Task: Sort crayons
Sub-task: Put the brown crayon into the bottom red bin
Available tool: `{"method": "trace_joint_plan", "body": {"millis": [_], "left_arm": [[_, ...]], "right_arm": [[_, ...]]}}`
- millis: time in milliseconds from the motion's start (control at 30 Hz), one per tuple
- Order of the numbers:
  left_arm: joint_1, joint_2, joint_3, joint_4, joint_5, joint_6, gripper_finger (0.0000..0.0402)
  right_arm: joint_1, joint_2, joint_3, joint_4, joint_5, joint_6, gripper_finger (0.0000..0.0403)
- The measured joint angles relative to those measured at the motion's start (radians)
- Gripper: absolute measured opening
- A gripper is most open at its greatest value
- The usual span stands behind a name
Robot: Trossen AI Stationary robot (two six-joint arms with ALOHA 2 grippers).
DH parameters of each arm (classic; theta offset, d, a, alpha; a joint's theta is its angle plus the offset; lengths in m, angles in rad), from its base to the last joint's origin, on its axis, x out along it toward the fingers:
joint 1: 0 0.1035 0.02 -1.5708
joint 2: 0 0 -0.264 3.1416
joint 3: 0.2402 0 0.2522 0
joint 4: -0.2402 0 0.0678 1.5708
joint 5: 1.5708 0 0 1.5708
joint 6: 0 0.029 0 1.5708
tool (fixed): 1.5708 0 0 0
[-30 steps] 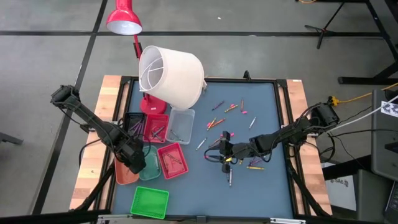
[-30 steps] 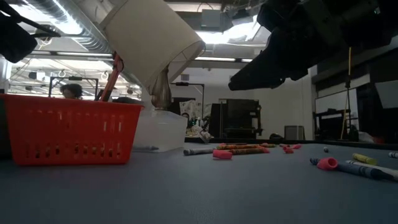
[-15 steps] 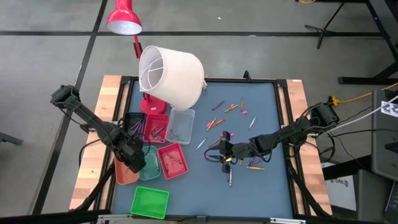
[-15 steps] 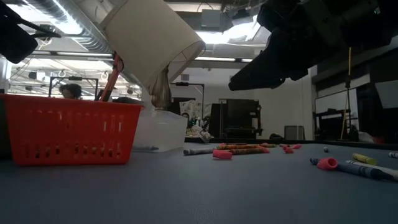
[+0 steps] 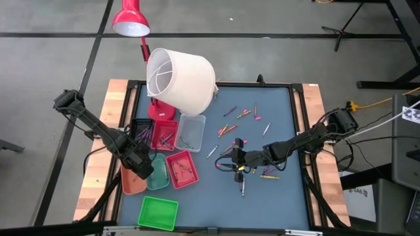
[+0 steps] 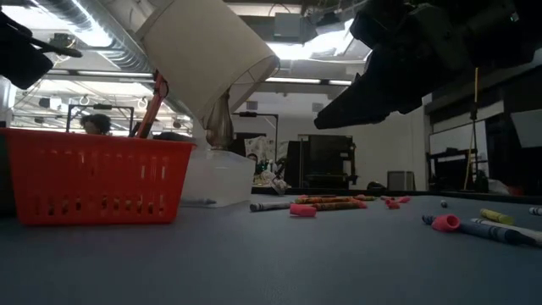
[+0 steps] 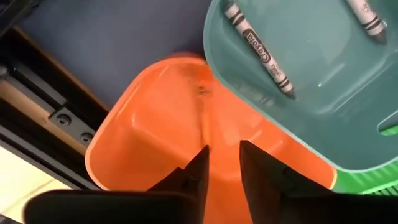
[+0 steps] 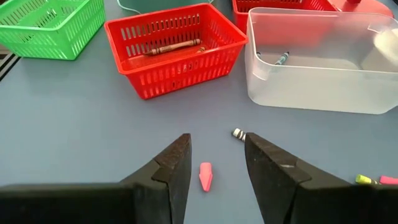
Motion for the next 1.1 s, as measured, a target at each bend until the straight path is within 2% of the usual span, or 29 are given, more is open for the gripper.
{"method": "trace_joint_plan", "body": {"millis": [233, 367, 600, 700, 900, 1100], "left_arm": [[0.000, 0.000, 0.000, 0.002, -0.053, 0.000, 0.0099], [0.000, 0.000, 0.000, 0.006, -0.080, 0.000, 0.0097], [0.000, 0.000, 0.000, 0.006, -0.085, 0.000, 0.0097], [0.000, 0.000, 0.000, 0.006, -0.120, 0.001, 0.0096], [0.000, 0.000, 0.000, 0.014, -0.173, 0.001, 0.0096], [0.000, 0.000, 0.000, 0.020, -0.177, 0.001, 0.0096]], "right_arm": [[-0.012, 0.000, 0.000, 0.000, 0.006, -0.002, 0.0147], [-0.065, 0.000, 0.000, -0.011, -0.049, -0.002, 0.0147], [-0.198, 0.001, 0.037, -0.255, -0.196, -0.010, 0.0147], [-0.240, 0.001, 0.037, -0.315, -0.239, -0.016, 0.0147], [-0.270, 0.001, 0.037, -0.357, -0.253, -0.080, 0.0147], [-0.269, 0.001, 0.036, -0.356, -0.254, -0.149, 0.0147]]}}
